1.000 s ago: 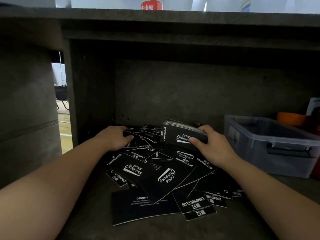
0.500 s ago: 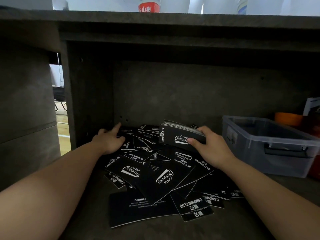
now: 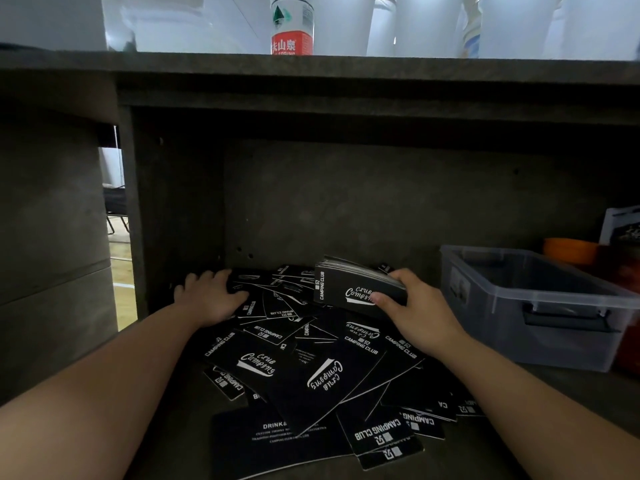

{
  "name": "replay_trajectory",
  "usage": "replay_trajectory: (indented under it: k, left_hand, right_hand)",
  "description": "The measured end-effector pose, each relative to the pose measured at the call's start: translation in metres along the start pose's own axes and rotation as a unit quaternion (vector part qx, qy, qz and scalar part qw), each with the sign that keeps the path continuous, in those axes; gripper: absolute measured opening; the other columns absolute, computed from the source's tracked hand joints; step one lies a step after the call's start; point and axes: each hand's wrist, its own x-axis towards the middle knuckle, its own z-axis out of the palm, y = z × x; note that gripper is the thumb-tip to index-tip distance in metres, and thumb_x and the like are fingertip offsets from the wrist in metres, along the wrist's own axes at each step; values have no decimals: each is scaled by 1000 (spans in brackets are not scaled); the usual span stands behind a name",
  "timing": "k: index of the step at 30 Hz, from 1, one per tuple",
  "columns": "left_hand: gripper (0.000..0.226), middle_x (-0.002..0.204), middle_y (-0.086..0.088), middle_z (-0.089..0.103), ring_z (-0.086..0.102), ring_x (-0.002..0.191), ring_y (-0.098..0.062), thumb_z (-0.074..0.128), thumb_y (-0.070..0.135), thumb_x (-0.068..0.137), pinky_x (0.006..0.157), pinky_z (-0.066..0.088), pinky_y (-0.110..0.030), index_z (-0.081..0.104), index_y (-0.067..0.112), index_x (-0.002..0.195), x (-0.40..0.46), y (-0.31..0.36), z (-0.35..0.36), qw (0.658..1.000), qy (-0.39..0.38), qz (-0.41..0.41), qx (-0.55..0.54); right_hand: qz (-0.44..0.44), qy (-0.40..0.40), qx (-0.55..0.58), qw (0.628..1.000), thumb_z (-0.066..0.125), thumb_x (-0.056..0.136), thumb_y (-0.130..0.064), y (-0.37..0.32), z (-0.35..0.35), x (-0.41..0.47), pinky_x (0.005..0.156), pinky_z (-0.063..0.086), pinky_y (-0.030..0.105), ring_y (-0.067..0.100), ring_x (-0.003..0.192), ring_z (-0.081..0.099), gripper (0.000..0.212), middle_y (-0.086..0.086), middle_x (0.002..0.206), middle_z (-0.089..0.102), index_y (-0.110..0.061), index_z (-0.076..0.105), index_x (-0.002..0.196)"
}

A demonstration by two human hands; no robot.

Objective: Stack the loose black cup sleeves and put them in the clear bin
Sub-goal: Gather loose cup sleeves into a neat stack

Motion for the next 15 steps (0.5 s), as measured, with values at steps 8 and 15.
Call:
replay_trajectory:
  k: [8, 15]
  left_hand:
    - [57, 161, -6, 21, 13, 148, -27, 27, 41, 102, 116, 13, -43, 5, 37, 155, 2, 4, 2, 997, -44, 67, 16]
    - [33, 139, 0, 46, 32, 130, -27, 46, 45, 95, 105, 28, -40, 59, 41, 125, -1, 5, -5, 993, 60, 95, 46]
  right_hand:
    - [-3, 0, 0, 1000, 64, 88, -40, 1, 0, 1, 73, 40, 20, 7, 87, 59, 27, -10, 94, 63, -26, 56, 110]
    - [-3, 1, -4, 1000, 64, 88, -39, 1, -1, 2, 72, 37, 19, 8, 86, 56, 28, -9, 95, 62, -25, 56, 111]
